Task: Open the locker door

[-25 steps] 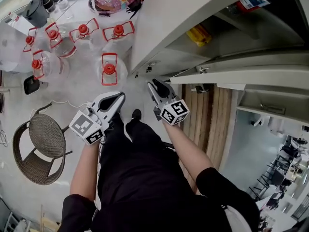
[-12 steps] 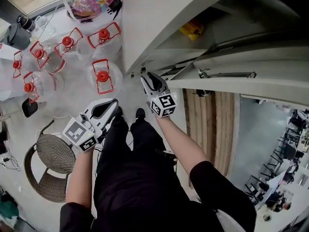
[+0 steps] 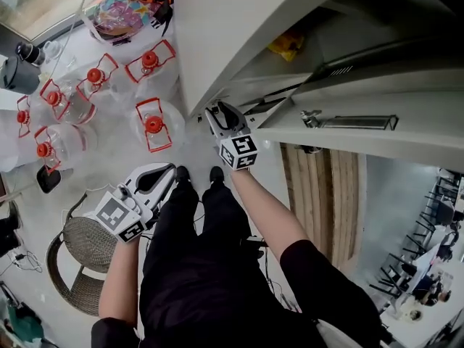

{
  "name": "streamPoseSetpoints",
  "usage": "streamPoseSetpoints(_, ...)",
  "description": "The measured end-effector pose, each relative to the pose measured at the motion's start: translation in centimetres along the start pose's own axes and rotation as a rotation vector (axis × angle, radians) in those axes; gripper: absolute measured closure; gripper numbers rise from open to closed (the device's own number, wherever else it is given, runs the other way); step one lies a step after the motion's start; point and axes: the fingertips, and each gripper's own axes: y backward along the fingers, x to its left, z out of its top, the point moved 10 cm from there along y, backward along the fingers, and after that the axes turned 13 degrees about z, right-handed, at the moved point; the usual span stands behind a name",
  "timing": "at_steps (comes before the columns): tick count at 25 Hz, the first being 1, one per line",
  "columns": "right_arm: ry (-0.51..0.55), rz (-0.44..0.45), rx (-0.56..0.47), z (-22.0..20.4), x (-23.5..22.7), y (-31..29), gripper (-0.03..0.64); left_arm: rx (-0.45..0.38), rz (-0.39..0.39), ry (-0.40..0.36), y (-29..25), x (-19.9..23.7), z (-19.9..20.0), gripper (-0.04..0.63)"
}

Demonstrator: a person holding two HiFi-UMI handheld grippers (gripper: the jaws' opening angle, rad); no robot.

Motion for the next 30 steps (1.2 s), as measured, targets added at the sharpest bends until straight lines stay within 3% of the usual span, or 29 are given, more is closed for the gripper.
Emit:
streamPoseSetpoints(19, 0.062, -0.006, 0.029, 0.8, -1.0, -1.5, 0.459, 0.006, 0.009, 0.016, 1.5, 0.2, -0.5, 0.578)
streamPoseSetpoints(30, 0.068, 0.005, 0.047, 0.4, -0.9, -0.2, 0.500, -0.004, 0.012, 0.011, 1.3, -0.6, -0.3, 0.578)
